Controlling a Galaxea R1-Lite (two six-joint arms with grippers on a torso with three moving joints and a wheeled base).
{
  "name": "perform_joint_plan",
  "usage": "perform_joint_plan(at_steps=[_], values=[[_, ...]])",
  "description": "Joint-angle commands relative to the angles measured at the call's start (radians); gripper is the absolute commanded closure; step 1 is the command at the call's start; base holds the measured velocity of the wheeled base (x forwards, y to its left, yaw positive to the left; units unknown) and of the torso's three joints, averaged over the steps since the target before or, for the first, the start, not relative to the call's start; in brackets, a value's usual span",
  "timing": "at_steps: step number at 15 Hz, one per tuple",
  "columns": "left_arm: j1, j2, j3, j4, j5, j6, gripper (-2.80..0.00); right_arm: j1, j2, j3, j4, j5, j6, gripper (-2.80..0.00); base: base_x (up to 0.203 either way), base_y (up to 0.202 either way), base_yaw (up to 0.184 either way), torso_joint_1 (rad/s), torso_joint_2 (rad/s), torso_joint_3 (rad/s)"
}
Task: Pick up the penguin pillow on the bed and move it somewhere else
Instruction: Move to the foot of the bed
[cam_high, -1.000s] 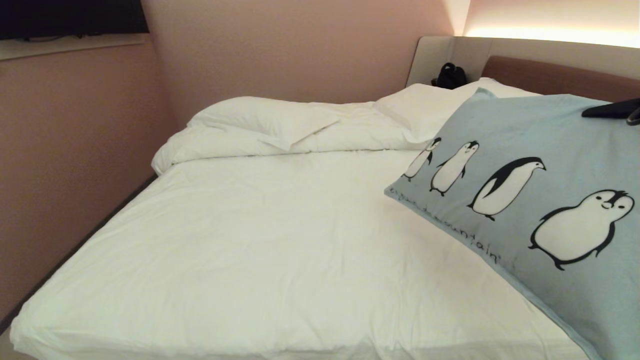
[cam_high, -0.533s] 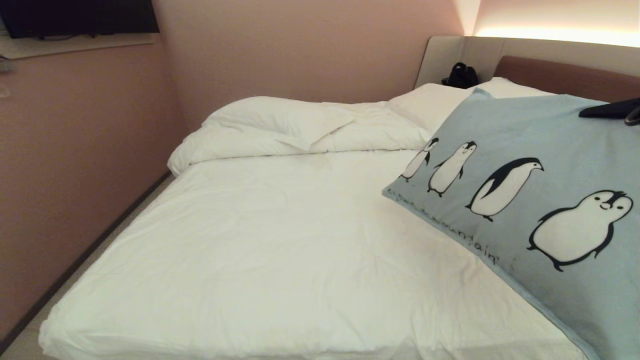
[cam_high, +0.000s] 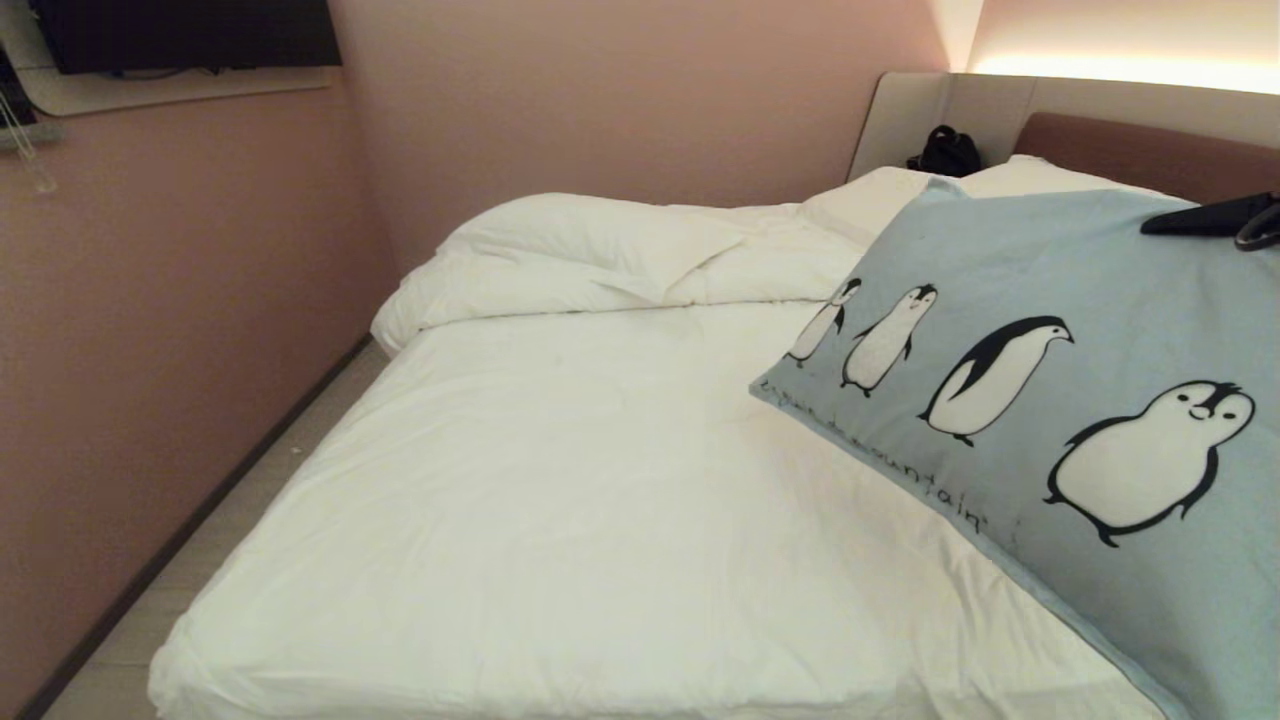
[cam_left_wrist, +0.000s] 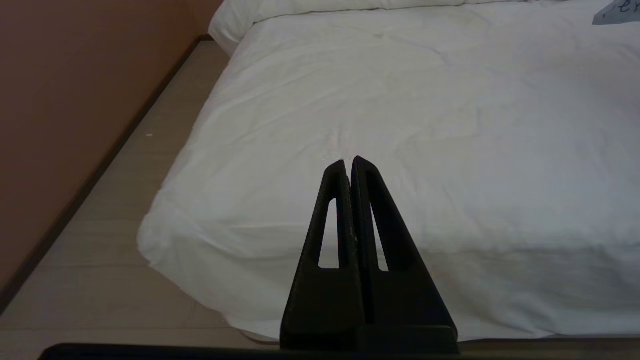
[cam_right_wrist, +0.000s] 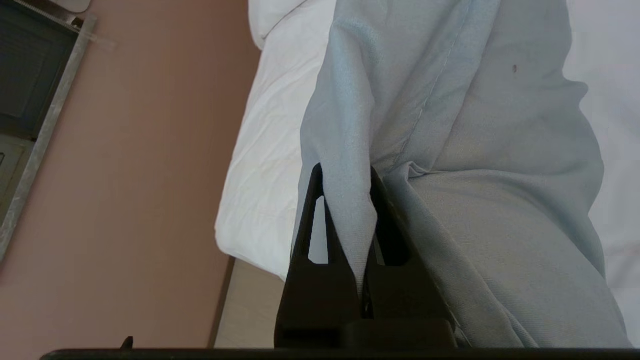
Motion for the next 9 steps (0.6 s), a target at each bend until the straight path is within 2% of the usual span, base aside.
perform_joint_plan(at_steps=[1, 4, 7, 9], values=[[0.001, 0.000, 0.000, -0.001, 0.000, 0.000, 0.00, 0.015, -0.002, 0.000, 0.002, 0.004, 0.003, 0.00, 0.000, 0.192, 0.001, 0.005, 0.00, -0.001], [0.000, 0.000, 0.000, -0.001, 0.000, 0.000, 0.00, 0.057, 0.000, -0.001, 0.000, -0.033, 0.003, 0.00, 0.000, 0.158, 0.001, 0.003, 0.01, 0.005], [0.000, 0.000, 0.000, 0.001, 0.000, -0.004, 0.00, 0.143, -0.002, -0.004, -0.006, -0.133, 0.003, 0.00, 0.000, 0.000, 0.000, 0.000, 0.00, 0.000], [0.000, 0.000, 0.000, 0.001, 0.000, -0.004, 0.00, 0.160, -0.002, -0.004, -0.015, -0.156, 0.006, 0.00, 0.000, 0.000, 0.000, 0.000, 0.00, 0.000]])
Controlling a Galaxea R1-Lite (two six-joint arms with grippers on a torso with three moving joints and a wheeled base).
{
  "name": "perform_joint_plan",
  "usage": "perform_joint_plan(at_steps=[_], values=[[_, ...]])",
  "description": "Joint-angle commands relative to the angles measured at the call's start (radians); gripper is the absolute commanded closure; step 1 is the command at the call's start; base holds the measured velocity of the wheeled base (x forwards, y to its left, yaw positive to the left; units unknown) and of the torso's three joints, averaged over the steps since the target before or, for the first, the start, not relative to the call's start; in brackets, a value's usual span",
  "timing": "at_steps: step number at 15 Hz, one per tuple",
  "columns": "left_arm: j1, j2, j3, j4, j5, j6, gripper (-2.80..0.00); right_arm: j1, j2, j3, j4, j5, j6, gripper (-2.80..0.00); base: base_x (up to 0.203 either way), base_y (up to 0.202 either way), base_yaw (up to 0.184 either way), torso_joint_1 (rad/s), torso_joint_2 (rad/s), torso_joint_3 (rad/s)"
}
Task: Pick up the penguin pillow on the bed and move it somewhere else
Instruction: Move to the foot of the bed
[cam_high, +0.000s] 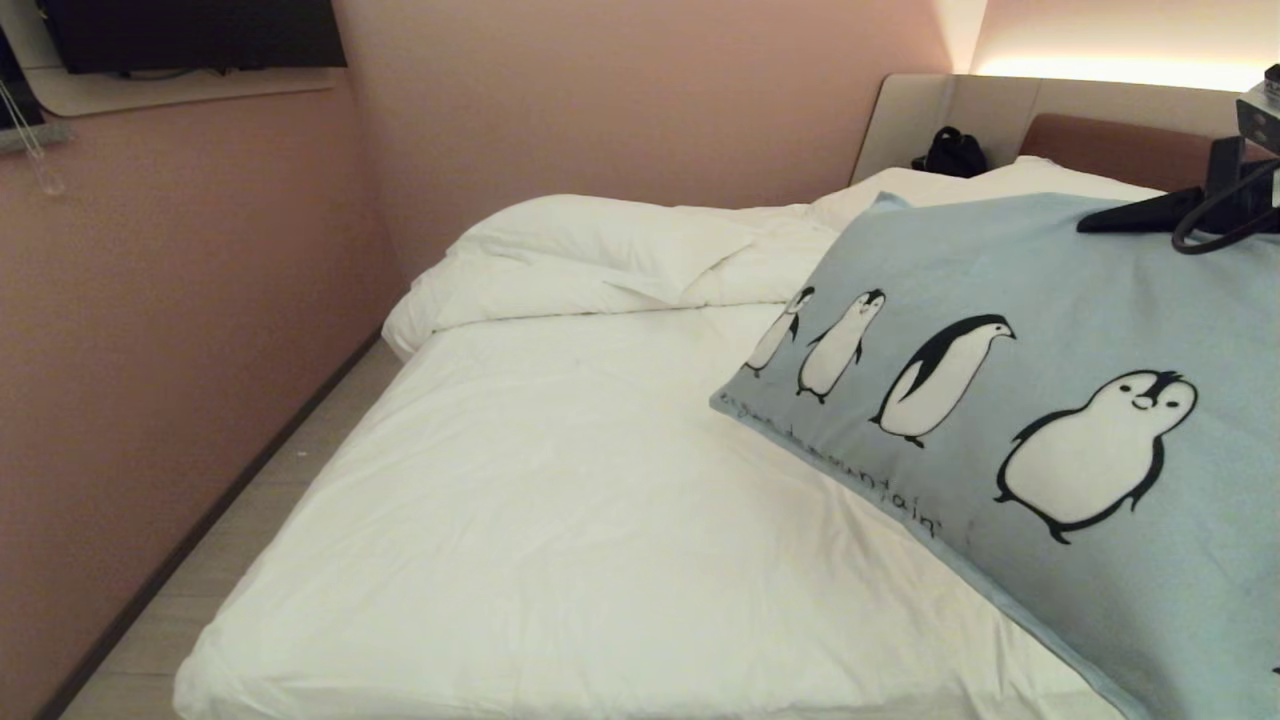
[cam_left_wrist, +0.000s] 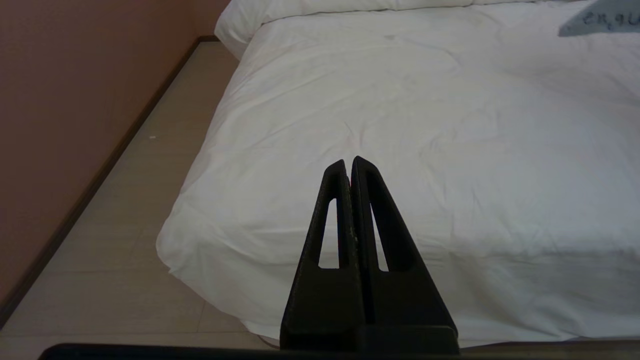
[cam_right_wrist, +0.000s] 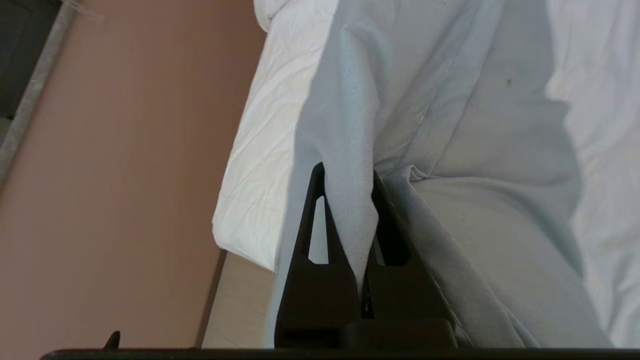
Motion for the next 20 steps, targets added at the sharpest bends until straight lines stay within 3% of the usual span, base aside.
perform_joint_plan(at_steps=[1, 4, 10, 15, 20], values=[[0.002, 0.000, 0.000, 0.000, 0.000, 0.000, 0.00, 0.044, 0.000, -0.001, -0.014, -0.064, 0.022, 0.00, 0.000, 0.000, 0.000, 0.000, 0.00, 0.000], [0.000, 0.000, 0.000, 0.000, 0.000, 0.000, 0.00, 0.102, 0.000, -0.002, -0.076, -0.154, 0.093, 0.00, 0.000, 0.000, 0.000, 0.000, 0.00, 0.000], [0.001, 0.000, 0.000, 0.000, 0.000, 0.000, 0.00, 0.257, 0.009, -0.001, -0.137, -0.400, 0.121, 0.00, 0.000, 0.000, 0.000, 0.000, 0.00, 0.000], [0.001, 0.000, 0.000, 0.000, 0.000, 0.000, 0.00, 0.362, 0.041, 0.000, -0.237, -0.565, 0.219, 0.00, 0.000, 0.000, 0.000, 0.000, 0.00, 0.000], [0.000, 0.000, 0.000, 0.000, 0.000, 0.000, 0.00, 0.407, 0.107, 0.003, -0.253, -0.592, 0.237, 0.00, 0.000, 0.000, 0.000, 0.000, 0.00, 0.000]])
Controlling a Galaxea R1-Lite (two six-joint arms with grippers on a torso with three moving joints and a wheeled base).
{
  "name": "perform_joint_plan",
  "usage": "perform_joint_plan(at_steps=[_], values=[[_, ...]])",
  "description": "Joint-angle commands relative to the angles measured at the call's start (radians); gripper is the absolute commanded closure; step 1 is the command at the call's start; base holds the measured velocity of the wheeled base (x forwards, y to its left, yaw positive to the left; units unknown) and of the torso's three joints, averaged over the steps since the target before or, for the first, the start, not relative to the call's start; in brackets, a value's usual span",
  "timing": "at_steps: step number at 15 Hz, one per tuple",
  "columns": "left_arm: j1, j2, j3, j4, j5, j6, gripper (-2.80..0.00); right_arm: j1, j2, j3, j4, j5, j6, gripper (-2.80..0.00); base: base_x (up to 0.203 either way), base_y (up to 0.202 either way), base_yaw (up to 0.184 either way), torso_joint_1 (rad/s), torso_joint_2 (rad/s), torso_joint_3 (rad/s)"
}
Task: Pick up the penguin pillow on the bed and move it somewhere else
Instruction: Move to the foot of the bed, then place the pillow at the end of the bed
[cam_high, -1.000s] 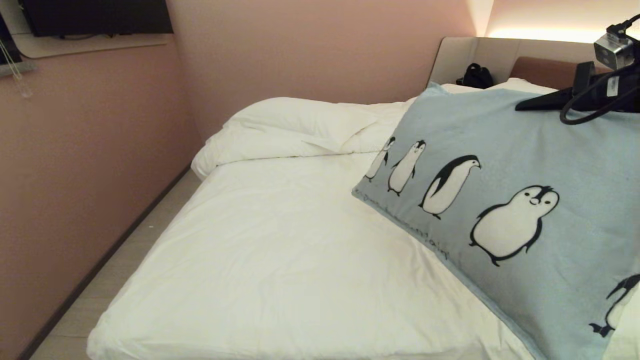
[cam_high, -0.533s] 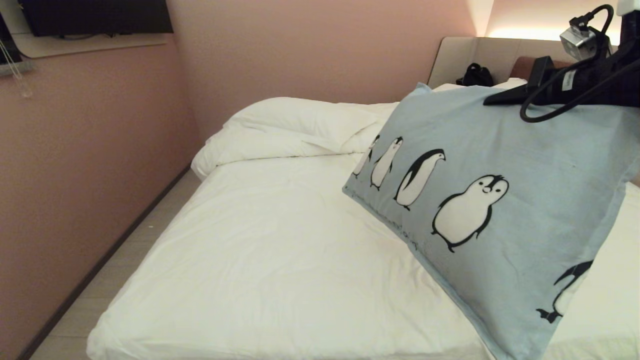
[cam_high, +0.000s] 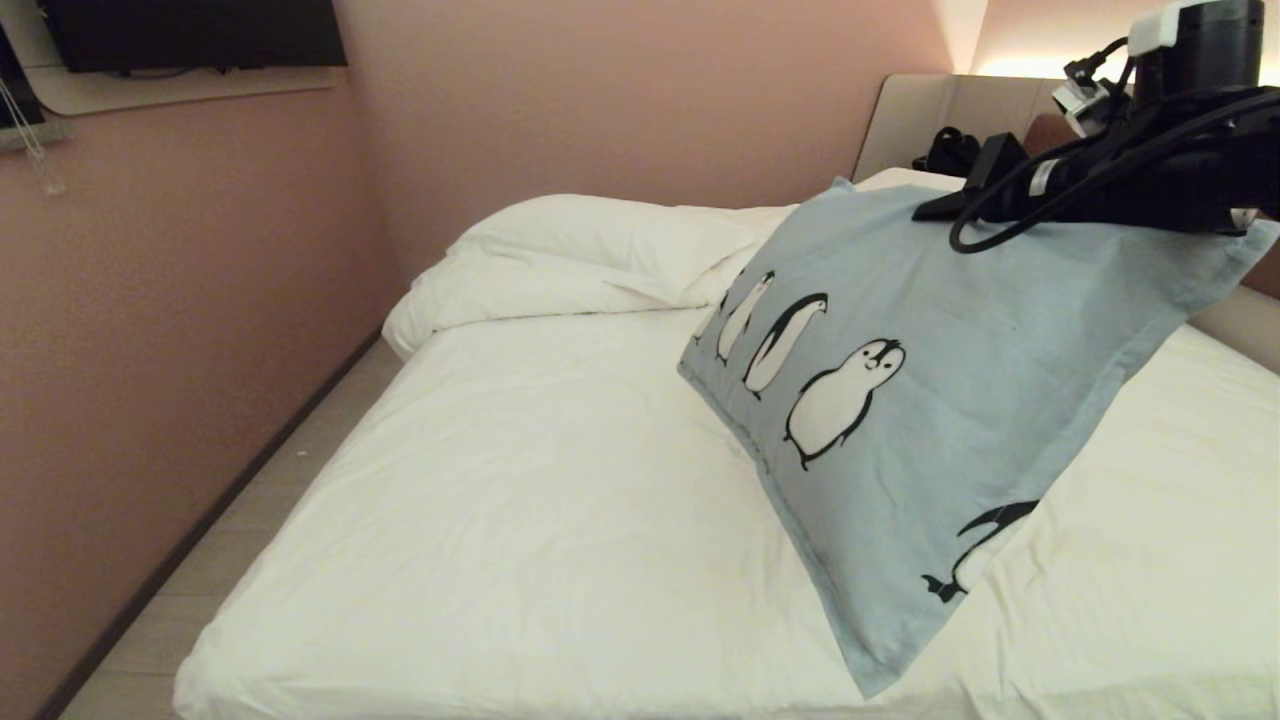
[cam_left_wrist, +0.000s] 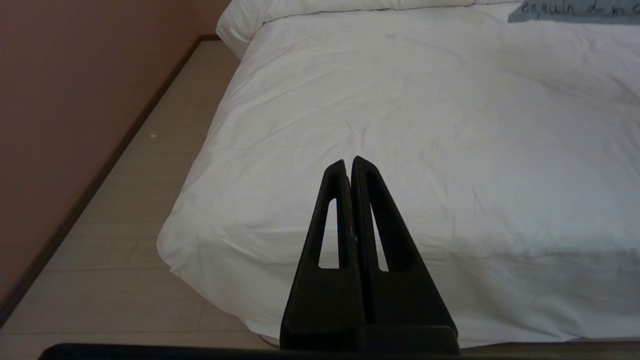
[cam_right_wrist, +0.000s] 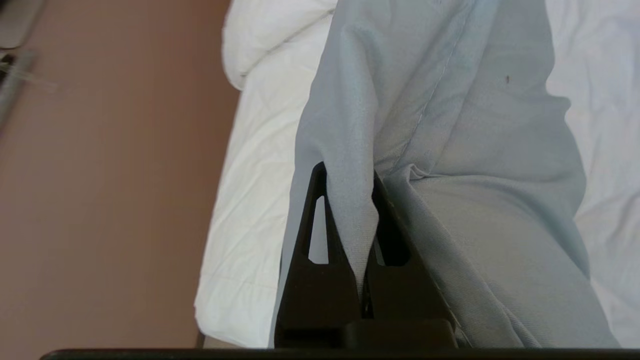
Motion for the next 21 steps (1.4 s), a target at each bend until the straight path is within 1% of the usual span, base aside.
perform_joint_plan(at_steps=[1, 4, 6, 13, 17, 21], values=[[0.001, 0.000, 0.000, -0.001, 0.001, 0.000, 0.00, 0.010, 0.039, 0.000, 0.000, -0.021, 0.004, 0.00, 0.000, 0.000, 0.000, 0.000, 0.00, 0.000], [0.000, 0.000, 0.000, -0.001, 0.001, 0.000, 0.00, 0.014, 0.074, -0.001, -0.010, -0.021, 0.005, 0.00, 0.000, 0.000, 0.000, 0.000, 0.00, 0.000], [0.001, 0.000, 0.000, -0.001, 0.001, 0.000, 0.00, 0.019, 0.105, 0.001, -0.060, -0.023, 0.018, 0.00, 0.000, 0.000, 0.000, 0.000, 0.00, 0.000], [0.000, 0.000, 0.000, -0.001, 0.001, 0.000, 0.00, 0.045, 0.185, 0.001, -0.164, -0.021, 0.025, 0.00, 0.000, 0.000, 0.000, 0.000, 0.00, 0.000], [0.000, 0.000, 0.000, -0.001, 0.001, 0.000, 0.00, 0.086, 0.244, 0.001, -0.247, -0.021, 0.027, 0.00, 0.000, 0.000, 0.000, 0.000, 0.00, 0.000], [0.000, 0.000, 0.000, -0.001, 0.001, 0.000, 0.00, 0.113, 0.251, 0.001, -0.303, -0.022, 0.024, 0.00, 0.000, 0.000, 0.000, 0.000, 0.00, 0.000]])
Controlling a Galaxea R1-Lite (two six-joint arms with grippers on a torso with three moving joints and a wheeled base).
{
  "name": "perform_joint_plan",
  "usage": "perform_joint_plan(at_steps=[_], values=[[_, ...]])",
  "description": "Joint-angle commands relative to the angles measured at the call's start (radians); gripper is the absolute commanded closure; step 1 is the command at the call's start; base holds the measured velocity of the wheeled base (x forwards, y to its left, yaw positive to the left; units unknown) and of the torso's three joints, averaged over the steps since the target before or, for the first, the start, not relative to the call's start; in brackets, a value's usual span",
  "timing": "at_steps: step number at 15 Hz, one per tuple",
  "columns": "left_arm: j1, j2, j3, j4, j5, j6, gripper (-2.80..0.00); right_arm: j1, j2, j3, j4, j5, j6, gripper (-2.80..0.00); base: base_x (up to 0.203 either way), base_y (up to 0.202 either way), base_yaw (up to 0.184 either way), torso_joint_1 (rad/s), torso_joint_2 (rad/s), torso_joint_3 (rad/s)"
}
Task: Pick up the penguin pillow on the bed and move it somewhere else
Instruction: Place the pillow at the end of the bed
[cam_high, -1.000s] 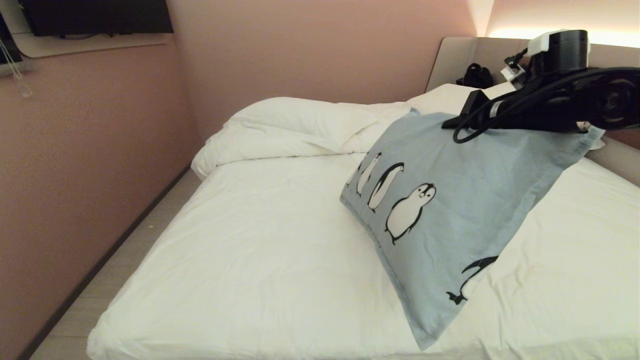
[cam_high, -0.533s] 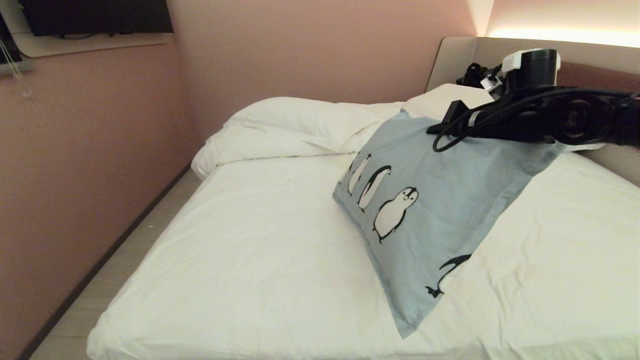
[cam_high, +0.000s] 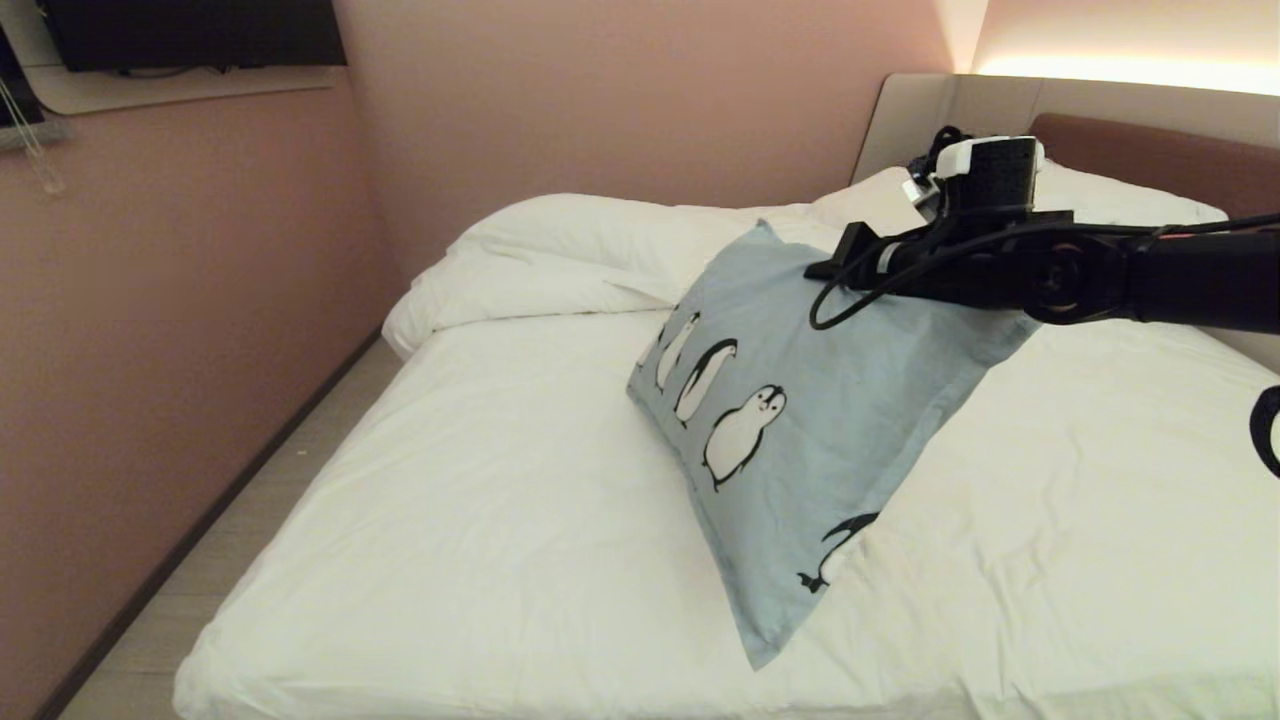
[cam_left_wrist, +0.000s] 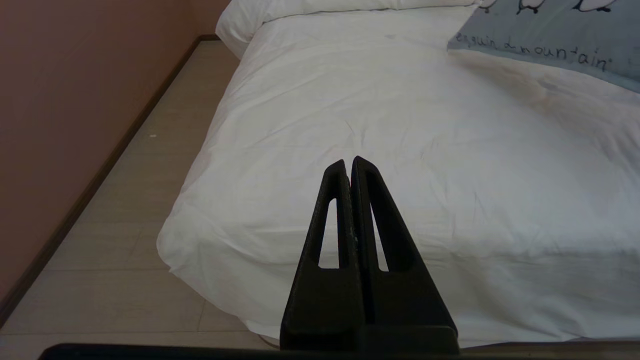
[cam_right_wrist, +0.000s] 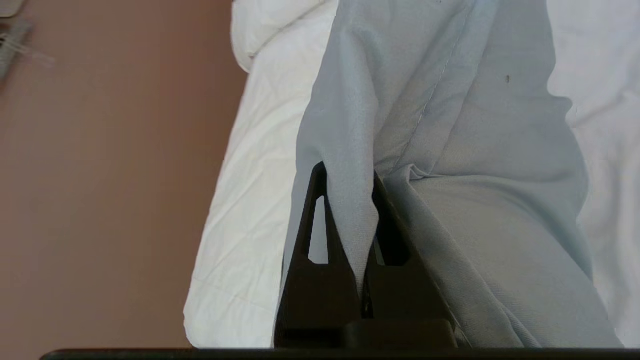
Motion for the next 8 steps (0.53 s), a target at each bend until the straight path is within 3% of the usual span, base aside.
perform_joint_plan(at_steps=[1, 8], values=[[0.000, 0.000, 0.000, 0.000, 0.000, 0.000, 0.00, 0.015, 0.005, 0.001, -0.038, 0.001, 0.001, 0.00, 0.000, 0.000, 0.000, 0.000, 0.00, 0.000], [0.000, 0.000, 0.000, 0.000, 0.000, 0.000, 0.00, 0.023, 0.076, 0.093, -0.227, -0.001, -0.011, 0.00, 0.000, 0.000, 0.000, 0.000, 0.00, 0.000]])
